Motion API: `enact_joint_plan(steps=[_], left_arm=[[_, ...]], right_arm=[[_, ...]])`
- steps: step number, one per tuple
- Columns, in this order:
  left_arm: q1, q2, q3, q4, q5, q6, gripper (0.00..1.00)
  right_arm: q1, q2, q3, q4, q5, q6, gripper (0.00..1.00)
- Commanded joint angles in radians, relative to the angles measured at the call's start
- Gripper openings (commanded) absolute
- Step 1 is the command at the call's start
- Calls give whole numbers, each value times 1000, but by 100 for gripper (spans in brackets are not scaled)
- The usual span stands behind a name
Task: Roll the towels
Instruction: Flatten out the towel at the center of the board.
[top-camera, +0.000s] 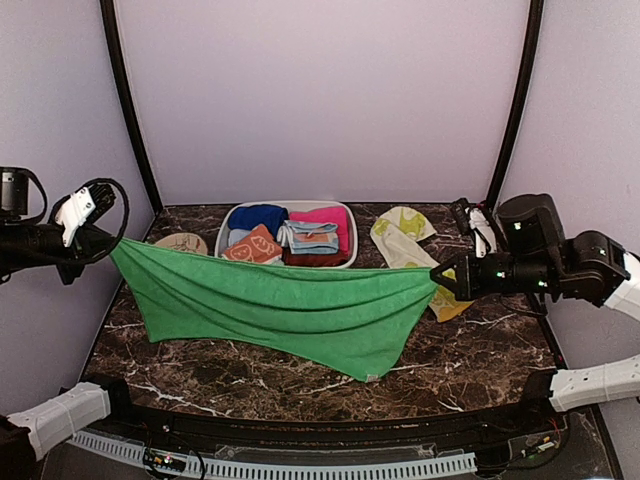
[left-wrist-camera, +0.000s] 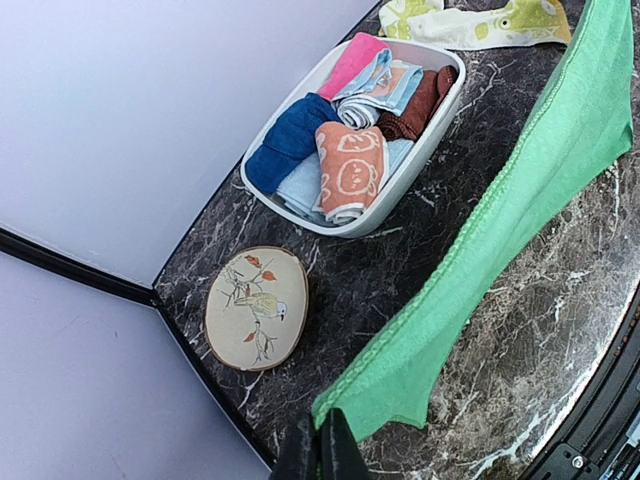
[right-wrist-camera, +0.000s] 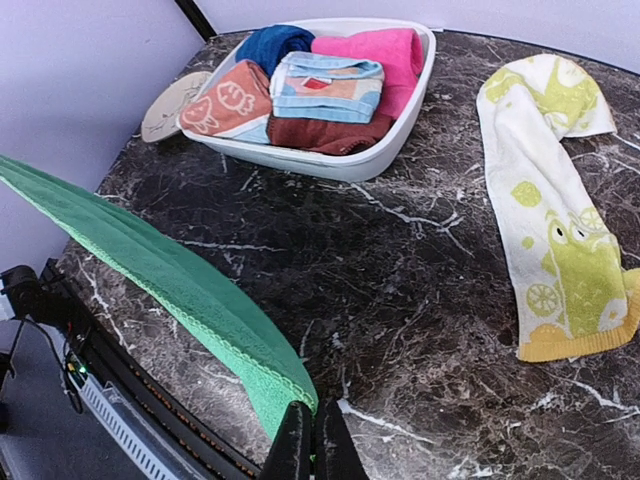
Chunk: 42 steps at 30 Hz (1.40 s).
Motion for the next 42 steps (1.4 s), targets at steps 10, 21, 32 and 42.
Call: enact_joint_plan(steps=[10, 21, 32, 42], left_arm=[[3, -61, 181, -230, -110, 34, 0], [2, -37, -216, 152, -250, 58, 0], [-1, 177, -613, 754, -321, 107, 0], [1, 411, -587, 959, -370, 138, 0]], right_arm=[[205, -22, 274, -263, 237, 156, 0], [31, 208, 231, -226, 209, -12, 0], [-261, 512, 89, 130, -19, -266, 0], [-325, 671, 150, 197, -55, -343, 0]])
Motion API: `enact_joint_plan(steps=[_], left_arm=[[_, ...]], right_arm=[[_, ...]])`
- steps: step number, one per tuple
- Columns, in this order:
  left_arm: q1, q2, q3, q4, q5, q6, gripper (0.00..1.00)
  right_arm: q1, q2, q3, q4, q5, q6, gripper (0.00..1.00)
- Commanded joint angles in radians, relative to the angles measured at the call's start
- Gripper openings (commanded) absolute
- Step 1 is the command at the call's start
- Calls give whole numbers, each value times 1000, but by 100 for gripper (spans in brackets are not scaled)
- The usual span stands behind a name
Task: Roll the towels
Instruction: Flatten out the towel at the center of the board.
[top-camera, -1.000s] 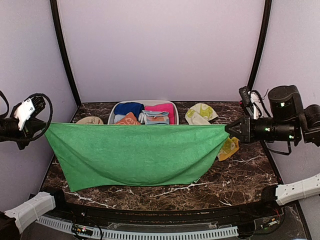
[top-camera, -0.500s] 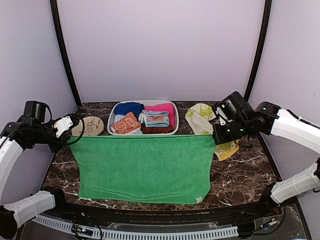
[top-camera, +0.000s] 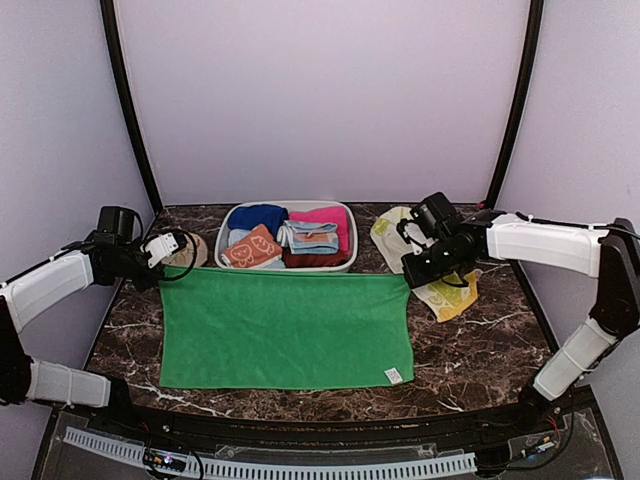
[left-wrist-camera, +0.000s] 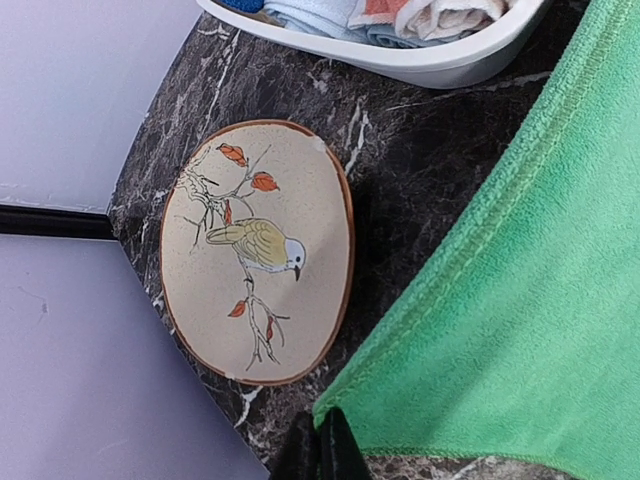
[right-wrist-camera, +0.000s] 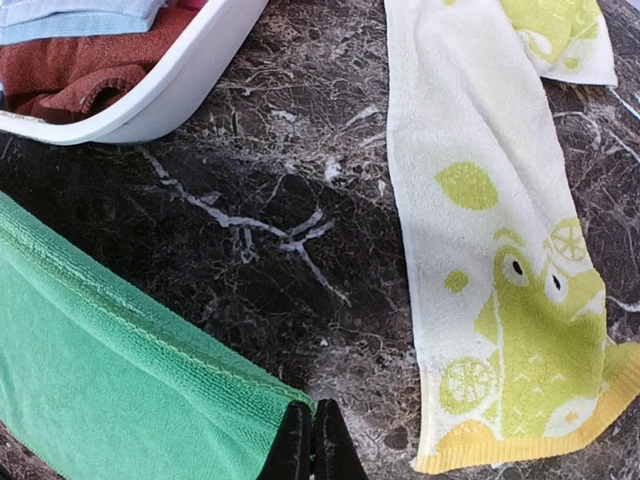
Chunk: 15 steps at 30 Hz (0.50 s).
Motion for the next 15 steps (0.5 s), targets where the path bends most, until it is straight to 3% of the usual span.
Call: enact_joint_plan(steps=[1, 7, 15], left_arm=[[6, 51, 20, 155, -55, 27, 0], [6, 152, 82, 188, -91, 25, 0], [6, 154, 116, 183, -70, 16, 0]], right_arm=[[-31, 33, 37, 57, -9, -50, 0], [-61, 81, 104, 63, -6, -54, 0], [-86, 112, 199, 35, -8, -70, 0]])
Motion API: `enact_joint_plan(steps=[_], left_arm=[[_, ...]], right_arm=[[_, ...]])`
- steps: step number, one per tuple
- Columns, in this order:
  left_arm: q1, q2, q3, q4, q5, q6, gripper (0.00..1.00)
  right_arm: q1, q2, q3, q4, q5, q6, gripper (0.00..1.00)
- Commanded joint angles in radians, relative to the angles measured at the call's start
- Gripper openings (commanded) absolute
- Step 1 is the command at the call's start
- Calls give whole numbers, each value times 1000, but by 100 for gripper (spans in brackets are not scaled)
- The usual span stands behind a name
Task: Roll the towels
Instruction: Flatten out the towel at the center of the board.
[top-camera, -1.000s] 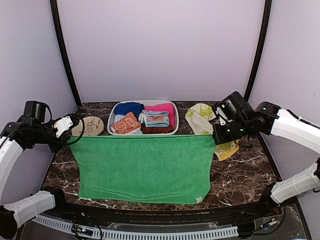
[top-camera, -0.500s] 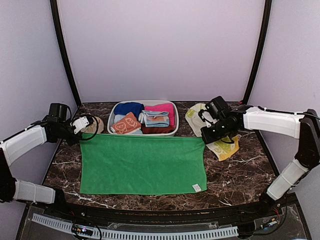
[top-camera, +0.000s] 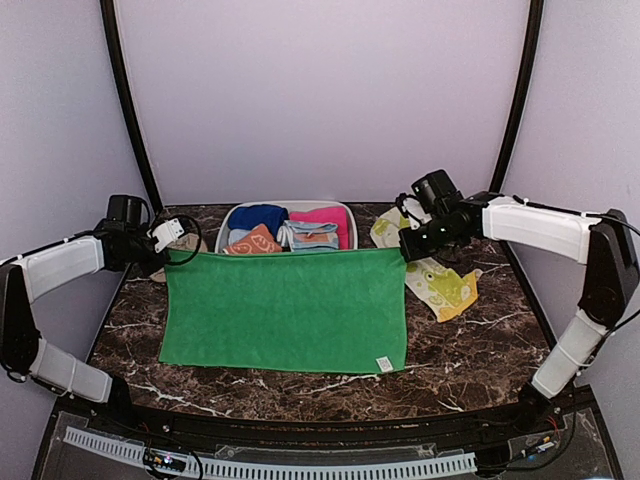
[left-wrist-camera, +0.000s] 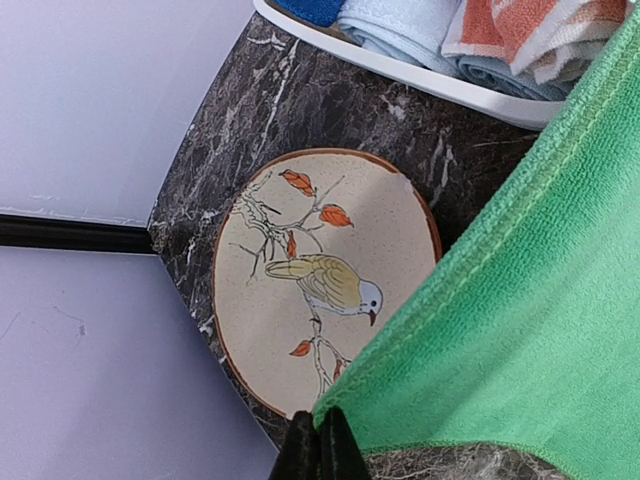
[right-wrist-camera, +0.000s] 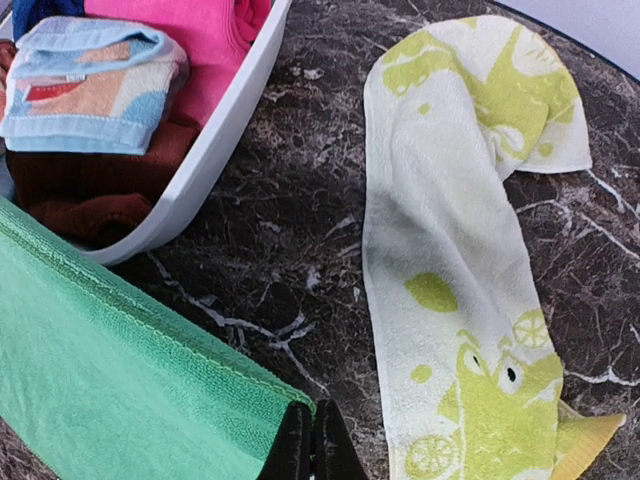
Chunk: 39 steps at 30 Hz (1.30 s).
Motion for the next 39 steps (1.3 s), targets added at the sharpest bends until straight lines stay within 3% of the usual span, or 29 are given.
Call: enact_joint_plan(steps=[1, 7, 18, 39], left_arm=[[6, -24, 35, 20, -22, -6, 0], [11, -63, 12, -34, 2, -7, 0], [11, -269, -130, -320, 146, 19, 0], [12, -589, -396, -484, 207, -4, 0]], right_arm=[[-19, 26, 60, -11, 19, -18, 0], [-13, -6, 29, -16, -5, 2, 0], [113, -216, -306, -41, 50, 120, 0], [291, -328, -532, -10, 71, 318, 0]])
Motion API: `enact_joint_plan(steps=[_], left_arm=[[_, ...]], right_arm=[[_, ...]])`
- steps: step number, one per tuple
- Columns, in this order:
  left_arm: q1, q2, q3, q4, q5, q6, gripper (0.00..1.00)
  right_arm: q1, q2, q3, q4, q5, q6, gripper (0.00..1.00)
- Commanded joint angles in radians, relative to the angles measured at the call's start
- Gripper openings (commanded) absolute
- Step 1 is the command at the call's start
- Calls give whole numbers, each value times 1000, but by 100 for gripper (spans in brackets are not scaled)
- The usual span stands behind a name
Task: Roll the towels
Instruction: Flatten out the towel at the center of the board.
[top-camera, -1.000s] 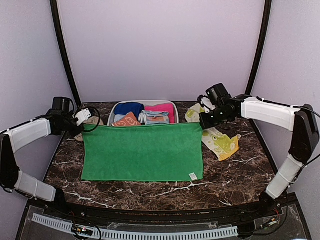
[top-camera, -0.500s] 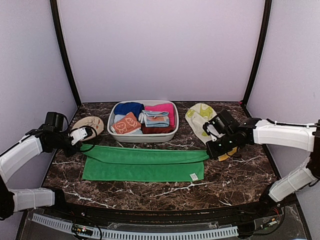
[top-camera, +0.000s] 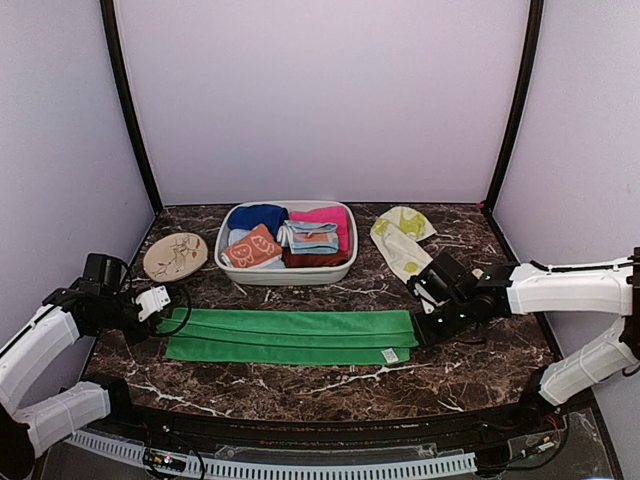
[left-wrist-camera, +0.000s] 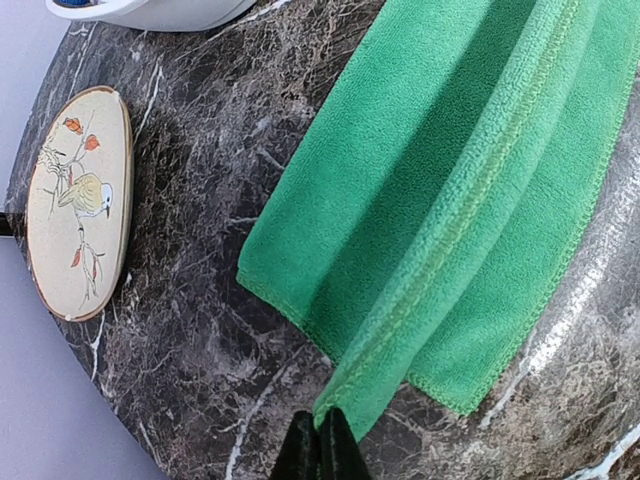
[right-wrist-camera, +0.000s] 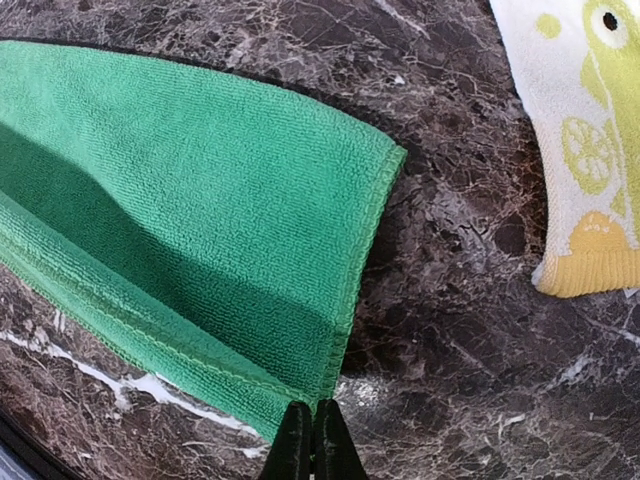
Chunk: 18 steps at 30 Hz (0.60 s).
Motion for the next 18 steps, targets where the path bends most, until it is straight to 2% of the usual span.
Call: enact_joint_plan(steps=[1, 6, 9, 13, 18], left_arm=[[10, -57, -59, -60, 27, -18, 0], [10, -102, -108, -43, 35, -15, 0], [10, -101, -83, -1, 22, -21, 0], [9, -64, 52, 72, -10, -68, 0], [9, 42, 278, 21, 12, -108, 0]], right_arm=[[26, -19, -22, 16, 34, 57, 0], [50, -9, -56, 43, 36, 92, 0], [51, -12, -3, 15, 64, 79, 0], [41, -14, 180, -107, 142, 13, 0], [13, 4, 379, -201, 156, -42, 0]])
